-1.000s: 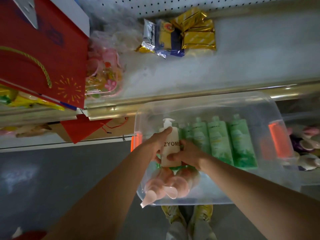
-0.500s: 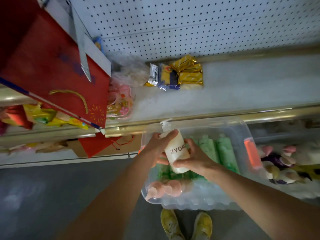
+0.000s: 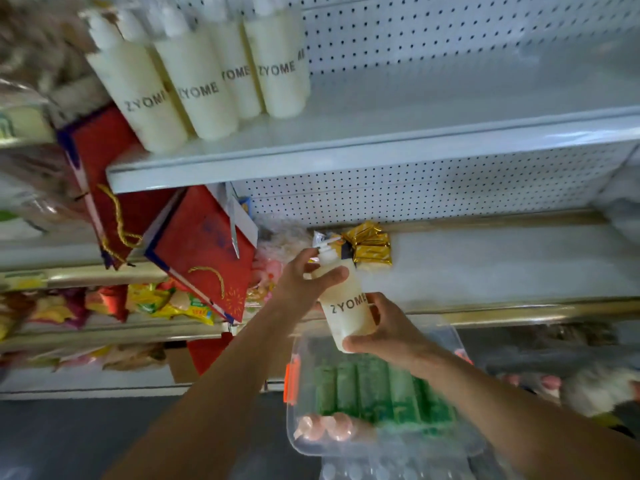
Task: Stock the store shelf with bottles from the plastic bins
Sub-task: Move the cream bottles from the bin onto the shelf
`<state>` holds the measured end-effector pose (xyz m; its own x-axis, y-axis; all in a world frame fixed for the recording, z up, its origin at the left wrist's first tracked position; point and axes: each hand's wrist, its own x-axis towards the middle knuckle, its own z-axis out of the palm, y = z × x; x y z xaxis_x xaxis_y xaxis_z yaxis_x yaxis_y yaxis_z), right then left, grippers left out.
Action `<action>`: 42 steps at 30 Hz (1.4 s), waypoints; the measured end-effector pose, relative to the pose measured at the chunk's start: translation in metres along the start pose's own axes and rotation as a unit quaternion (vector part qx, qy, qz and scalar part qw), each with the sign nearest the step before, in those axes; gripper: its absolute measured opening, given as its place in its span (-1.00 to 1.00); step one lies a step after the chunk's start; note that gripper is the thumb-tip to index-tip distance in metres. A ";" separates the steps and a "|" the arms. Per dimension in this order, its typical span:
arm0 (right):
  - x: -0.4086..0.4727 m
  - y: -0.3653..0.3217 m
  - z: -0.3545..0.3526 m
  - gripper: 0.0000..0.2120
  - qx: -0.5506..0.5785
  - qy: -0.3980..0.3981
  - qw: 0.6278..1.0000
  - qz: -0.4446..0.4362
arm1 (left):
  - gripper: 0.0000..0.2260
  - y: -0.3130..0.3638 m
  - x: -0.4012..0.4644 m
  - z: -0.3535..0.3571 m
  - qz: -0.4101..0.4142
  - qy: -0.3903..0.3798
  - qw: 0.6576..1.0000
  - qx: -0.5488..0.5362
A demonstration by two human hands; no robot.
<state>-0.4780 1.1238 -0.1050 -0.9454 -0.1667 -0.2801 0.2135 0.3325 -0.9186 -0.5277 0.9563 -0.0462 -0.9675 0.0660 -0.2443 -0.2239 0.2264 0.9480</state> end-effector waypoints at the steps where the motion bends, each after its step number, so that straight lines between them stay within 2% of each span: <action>1: -0.003 -0.011 -0.005 -0.27 -0.003 0.002 1.000 -0.011 | -0.50 0.012 -0.004 -0.003 0.008 -0.001 1.000 -0.009; 8: -0.021 -0.084 -0.025 -0.32 0.005 0.048 0.993 -0.109 | -0.51 0.088 -0.023 -0.023 0.105 0.020 0.994 -0.002; 12: -0.021 -0.117 -0.029 -0.33 0.025 0.069 0.988 -0.137 | -0.36 0.128 -0.033 -0.038 0.146 0.024 0.989 0.032; 17: -0.013 -0.159 -0.034 -0.40 0.015 0.098 0.980 -0.174 | -0.45 0.172 -0.040 -0.056 0.198 0.027 0.980 0.019; 21: -0.006 -0.191 -0.036 -0.37 -0.008 0.125 0.970 -0.207 | -0.45 0.199 -0.040 -0.071 0.243 0.040 0.968 0.052; 24: 0.002 -0.211 -0.037 -0.34 -0.010 0.134 0.967 -0.217 | -0.41 0.216 -0.035 -0.083 0.263 0.047 0.960 0.080; 30: 0.031 -0.241 -0.027 -0.33 -0.006 0.141 0.963 -0.230 | -0.51 0.240 -0.017 -0.104 0.299 0.034 0.943 0.140; 42: 0.106 -0.267 -0.012 -0.32 -0.010 0.165 0.962 -0.219 | -0.58 0.250 0.050 -0.136 0.309 0.054 0.937 0.157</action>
<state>-0.6384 1.0287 0.1141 -0.9709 0.0070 0.2394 -0.2251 0.3147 -0.9221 -0.6477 0.8843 0.2066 -0.9112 0.1833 0.3688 0.4113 0.4536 0.7907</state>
